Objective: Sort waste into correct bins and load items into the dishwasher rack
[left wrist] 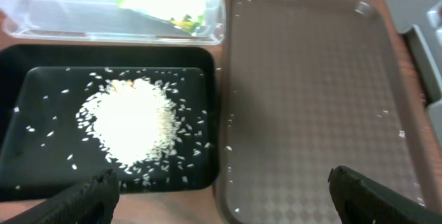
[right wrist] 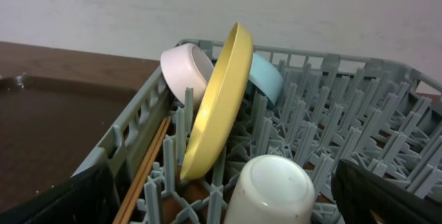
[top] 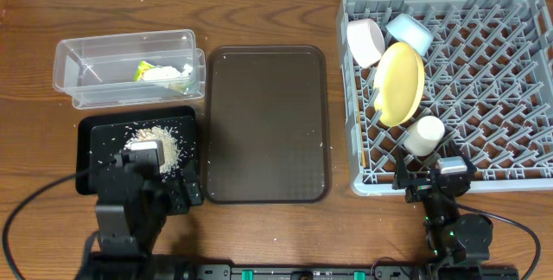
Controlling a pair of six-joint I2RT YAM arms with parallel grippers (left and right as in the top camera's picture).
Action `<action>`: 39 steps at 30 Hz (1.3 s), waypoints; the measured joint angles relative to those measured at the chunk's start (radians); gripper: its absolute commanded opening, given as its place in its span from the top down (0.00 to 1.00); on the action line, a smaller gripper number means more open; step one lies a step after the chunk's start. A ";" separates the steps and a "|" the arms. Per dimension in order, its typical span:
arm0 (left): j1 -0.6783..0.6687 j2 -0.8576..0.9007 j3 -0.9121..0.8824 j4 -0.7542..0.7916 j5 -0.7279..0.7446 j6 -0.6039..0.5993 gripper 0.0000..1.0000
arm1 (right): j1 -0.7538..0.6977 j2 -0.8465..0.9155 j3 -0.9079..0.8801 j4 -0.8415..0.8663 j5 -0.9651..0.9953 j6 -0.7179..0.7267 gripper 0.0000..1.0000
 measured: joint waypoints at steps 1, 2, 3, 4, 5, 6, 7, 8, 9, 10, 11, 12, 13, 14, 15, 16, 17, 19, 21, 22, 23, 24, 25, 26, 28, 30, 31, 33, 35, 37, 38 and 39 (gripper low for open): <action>0.002 -0.032 -0.036 0.031 -0.005 0.000 0.01 | 0.000 0.000 0.000 0.000 0.000 0.000 0.01; 0.002 -0.064 -0.077 0.064 -0.010 0.000 0.01 | 0.000 0.000 0.000 0.000 0.000 0.000 0.01; 0.002 -0.093 -0.115 0.093 -0.013 0.000 0.01 | 0.000 0.000 0.000 0.000 0.000 0.000 0.01; 0.002 -0.127 -0.162 0.139 -0.018 0.000 0.01 | 0.000 0.000 0.000 0.000 0.000 0.000 0.01; 0.002 -0.152 -0.198 0.173 -0.019 0.000 0.01 | 0.000 0.000 0.000 0.000 0.001 0.000 0.01; 0.002 -0.186 -0.245 0.218 -0.023 0.000 0.01 | 0.000 0.000 0.000 0.000 0.001 0.000 0.01; 0.002 -0.210 -0.281 0.262 -0.023 0.000 0.01 | 0.000 0.000 0.000 0.000 0.001 0.000 0.01; 0.002 -0.246 -0.332 0.332 -0.024 0.000 0.01 | 0.000 0.000 0.000 0.000 0.001 0.000 0.01; 0.002 -0.270 -0.365 0.368 -0.026 0.000 0.01 | 0.000 0.000 0.000 0.000 0.002 0.000 0.01; 0.002 -0.292 -0.397 0.413 -0.026 0.000 0.01 | 0.000 0.000 0.000 0.000 0.002 0.000 0.01; 0.002 -0.315 -0.432 0.464 -0.026 0.000 0.01 | 0.000 0.000 0.000 0.000 0.002 0.000 0.01; 0.002 -0.333 -0.460 0.510 -0.026 0.000 0.01 | 0.000 0.000 0.000 0.000 0.002 0.000 0.01; 0.002 -0.354 -0.494 0.571 -0.026 0.001 0.01 | 0.000 0.000 0.000 0.000 0.002 0.000 0.01; 0.002 -0.370 -0.520 0.616 -0.026 0.002 0.01 | 0.000 0.000 0.000 0.000 0.002 0.000 0.01; 0.002 -0.384 -0.544 0.667 -0.026 0.003 0.01 | 0.000 0.000 0.000 0.000 0.002 0.000 0.01; 0.002 -0.397 -0.570 0.722 -0.026 0.006 0.00 | 0.000 0.000 0.000 0.000 0.002 0.000 0.01; 0.002 -0.407 -0.594 0.772 -0.026 0.012 0.01 | 0.000 0.000 0.000 0.000 0.002 0.000 0.01; 0.002 -0.423 -0.638 0.862 -0.026 0.031 0.01 | 0.000 0.000 0.000 0.000 0.002 0.000 0.02; 0.002 -0.431 -0.661 0.899 -0.026 0.055 0.01 | 0.000 0.000 0.000 0.000 0.002 0.000 0.01; 0.002 -0.433 -0.668 0.903 -0.026 0.073 0.01 | 0.000 0.000 0.000 0.000 0.002 0.000 0.01; 0.002 -0.433 -0.669 0.899 -0.026 0.086 0.01 | 0.000 0.000 0.000 0.000 0.002 0.000 0.01; 0.002 -0.433 -0.670 0.892 -0.026 0.104 0.01 | 0.000 0.000 0.000 0.000 0.002 0.000 0.01; 0.002 -0.433 -0.670 0.882 -0.026 0.119 0.01 | 0.000 0.000 0.000 0.000 0.002 0.000 0.01; 0.002 -0.434 -0.670 0.864 -0.026 0.130 0.01 | 0.000 0.000 0.000 0.000 0.002 0.000 0.01; 0.002 -0.435 -0.671 0.805 -0.025 0.148 0.01 | 0.000 0.000 0.000 0.000 0.002 0.000 0.01; 0.002 -0.435 -0.666 0.792 -0.021 0.159 0.01 | 0.000 0.000 0.000 0.000 0.002 0.000 0.01; 0.002 -0.435 -0.666 0.791 -0.021 0.162 0.01 | 0.000 0.000 0.000 0.000 0.002 0.000 0.01; 0.002 -0.435 -0.666 0.791 -0.019 0.168 0.01 | 0.000 0.000 0.000 0.000 0.002 0.000 0.01; 0.002 -0.435 -0.665 0.791 -0.019 0.175 0.01 | 0.000 0.000 0.000 0.000 0.002 0.000 0.01; 0.002 -0.435 -0.665 0.791 -0.019 0.178 0.01 | 0.000 0.000 0.000 0.000 0.002 0.000 0.01; 0.002 -0.435 -0.665 0.791 -0.019 0.179 0.01 | 0.000 0.000 0.000 0.000 0.002 0.000 0.01; 0.002 -0.435 -0.665 0.791 -0.019 0.179 0.01 | 0.000 0.000 0.000 0.000 0.002 0.000 0.01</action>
